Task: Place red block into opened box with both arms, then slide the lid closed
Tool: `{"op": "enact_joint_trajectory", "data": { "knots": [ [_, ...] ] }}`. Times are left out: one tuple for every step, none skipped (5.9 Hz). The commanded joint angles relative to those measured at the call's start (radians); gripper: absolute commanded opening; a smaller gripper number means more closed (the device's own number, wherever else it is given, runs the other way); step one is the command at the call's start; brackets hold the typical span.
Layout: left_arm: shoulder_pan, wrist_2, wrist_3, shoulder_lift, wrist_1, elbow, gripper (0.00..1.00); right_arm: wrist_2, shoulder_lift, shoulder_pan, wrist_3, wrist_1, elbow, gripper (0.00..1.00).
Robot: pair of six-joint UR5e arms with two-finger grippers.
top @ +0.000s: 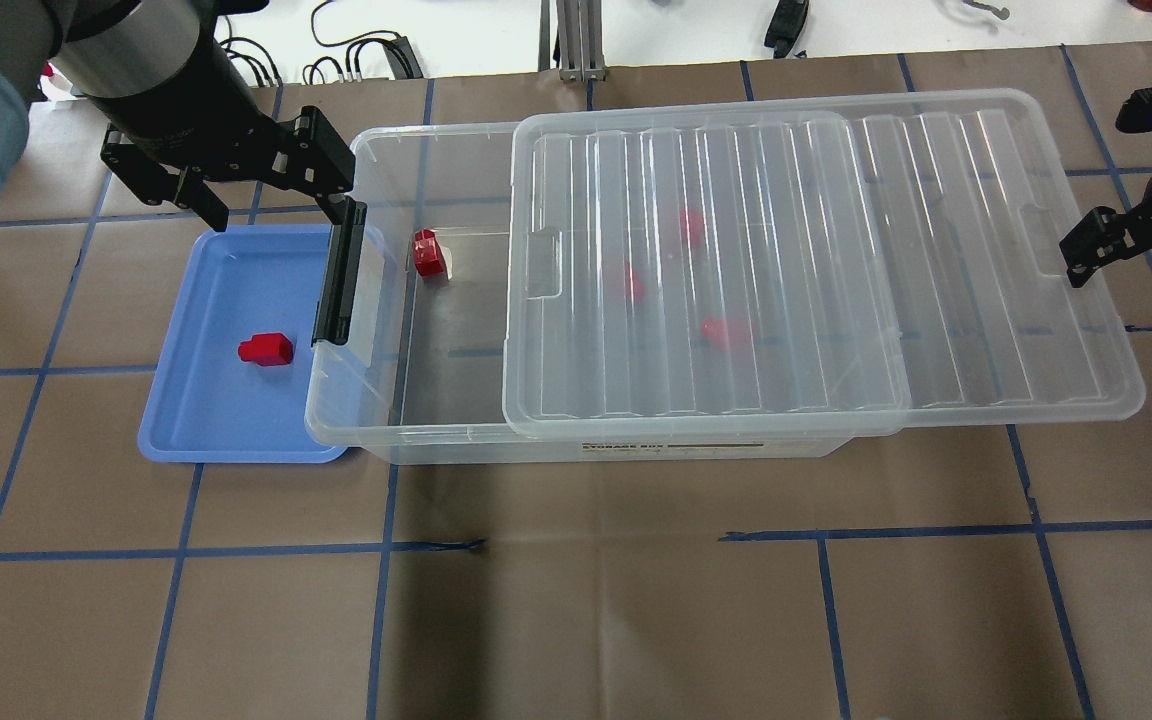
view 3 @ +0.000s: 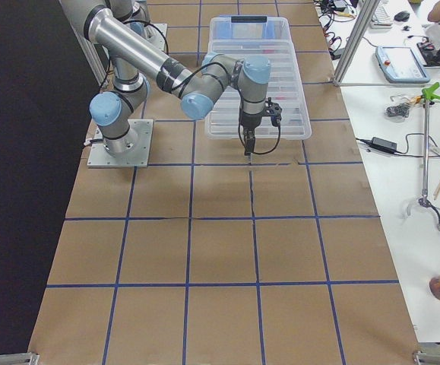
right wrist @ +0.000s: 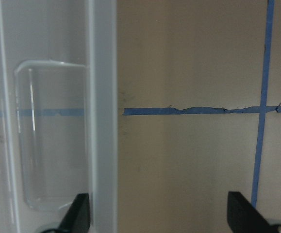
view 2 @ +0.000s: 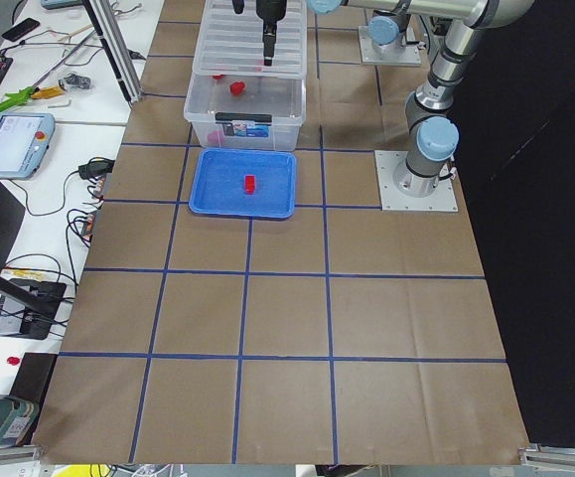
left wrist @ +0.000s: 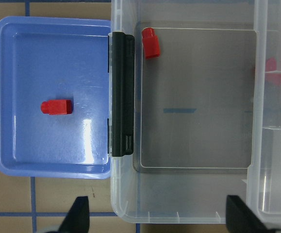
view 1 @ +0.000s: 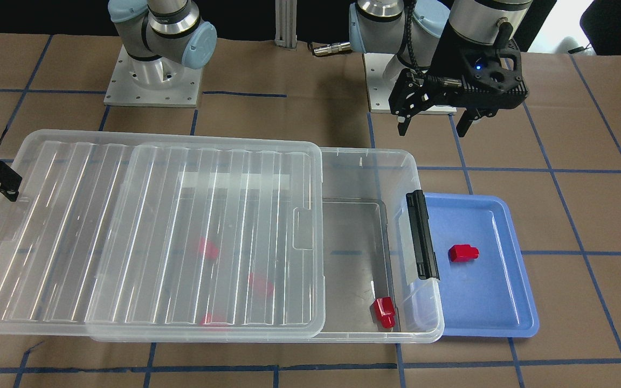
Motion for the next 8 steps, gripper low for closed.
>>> {"op": "enact_joint_trajectory", "data": {
  "knots": [
    [0.0,0.0,0.0,0.0,0.0,0.0,0.98,-0.018,0.0,-0.037,-0.022,-0.001,-0.004,1.0],
    [0.0,0.0,0.0,0.0,0.0,0.0,0.98,-0.02,0.0,-0.05,-0.022,-0.001,-0.006,1.0],
    [0.0,0.0,0.0,0.0,0.0,0.0,0.98,-0.022,-0.002,-0.052,-0.013,-0.001,-0.009,1.0],
    [0.0,0.0,0.0,0.0,0.0,0.0,0.98,-0.029,-0.02,-0.051,-0.005,0.005,-0.011,1.0],
    [0.0,0.0,0.0,0.002,0.0,0.0,0.98,-0.019,-0.049,-0.041,0.037,0.022,-0.03,1.0],
    [0.0,0.002,0.0,0.002,0.0,-0.003,0.98,-0.014,-0.078,-0.003,0.086,0.097,-0.085,1.0],
    [0.0,0.003,0.057,0.014,0.002,-0.017,0.98,-0.003,-0.092,0.055,0.178,0.218,-0.148,1.0],
    [0.006,0.005,0.156,0.015,0.003,-0.017,0.98,0.039,-0.098,0.121,0.296,0.354,-0.217,1.0]
  ]
}}
